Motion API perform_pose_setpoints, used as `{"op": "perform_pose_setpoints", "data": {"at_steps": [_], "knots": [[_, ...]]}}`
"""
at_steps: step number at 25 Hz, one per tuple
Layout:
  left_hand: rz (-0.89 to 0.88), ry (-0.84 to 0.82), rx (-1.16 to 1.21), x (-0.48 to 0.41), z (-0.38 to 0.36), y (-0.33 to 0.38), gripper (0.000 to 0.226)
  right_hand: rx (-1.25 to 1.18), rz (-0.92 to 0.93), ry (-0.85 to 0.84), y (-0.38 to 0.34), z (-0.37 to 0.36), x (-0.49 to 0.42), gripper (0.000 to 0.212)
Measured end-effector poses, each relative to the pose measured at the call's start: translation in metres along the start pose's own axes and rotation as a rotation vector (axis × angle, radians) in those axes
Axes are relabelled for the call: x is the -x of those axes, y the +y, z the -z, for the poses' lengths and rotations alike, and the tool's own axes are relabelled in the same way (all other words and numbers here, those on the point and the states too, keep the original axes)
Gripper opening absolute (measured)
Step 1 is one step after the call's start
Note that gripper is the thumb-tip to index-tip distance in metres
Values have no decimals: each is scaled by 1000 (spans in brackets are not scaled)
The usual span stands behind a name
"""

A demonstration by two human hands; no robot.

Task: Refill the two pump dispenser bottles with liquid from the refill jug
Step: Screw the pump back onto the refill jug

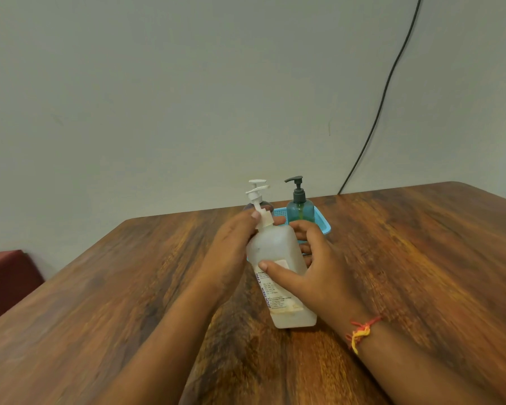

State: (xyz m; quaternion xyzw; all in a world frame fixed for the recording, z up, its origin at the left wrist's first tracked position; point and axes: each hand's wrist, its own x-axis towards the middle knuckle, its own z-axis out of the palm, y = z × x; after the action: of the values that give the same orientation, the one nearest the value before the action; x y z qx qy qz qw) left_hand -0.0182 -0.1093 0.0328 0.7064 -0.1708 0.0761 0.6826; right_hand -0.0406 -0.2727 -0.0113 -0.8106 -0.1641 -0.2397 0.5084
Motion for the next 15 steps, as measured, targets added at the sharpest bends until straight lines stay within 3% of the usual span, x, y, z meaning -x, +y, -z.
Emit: {"op": "perform_pose_setpoints", "data": {"at_steps": [8,11,15], "knots": [[-8,104,284,0,0,3,52,-67,-3,46,2,0,-1,76],[-9,106,243,3,2,4,43,-86,-31,63,2,-1,-2,76],[-55,161,97,3,-5,6,59,23,-33,32,1,0,0,81]]}}
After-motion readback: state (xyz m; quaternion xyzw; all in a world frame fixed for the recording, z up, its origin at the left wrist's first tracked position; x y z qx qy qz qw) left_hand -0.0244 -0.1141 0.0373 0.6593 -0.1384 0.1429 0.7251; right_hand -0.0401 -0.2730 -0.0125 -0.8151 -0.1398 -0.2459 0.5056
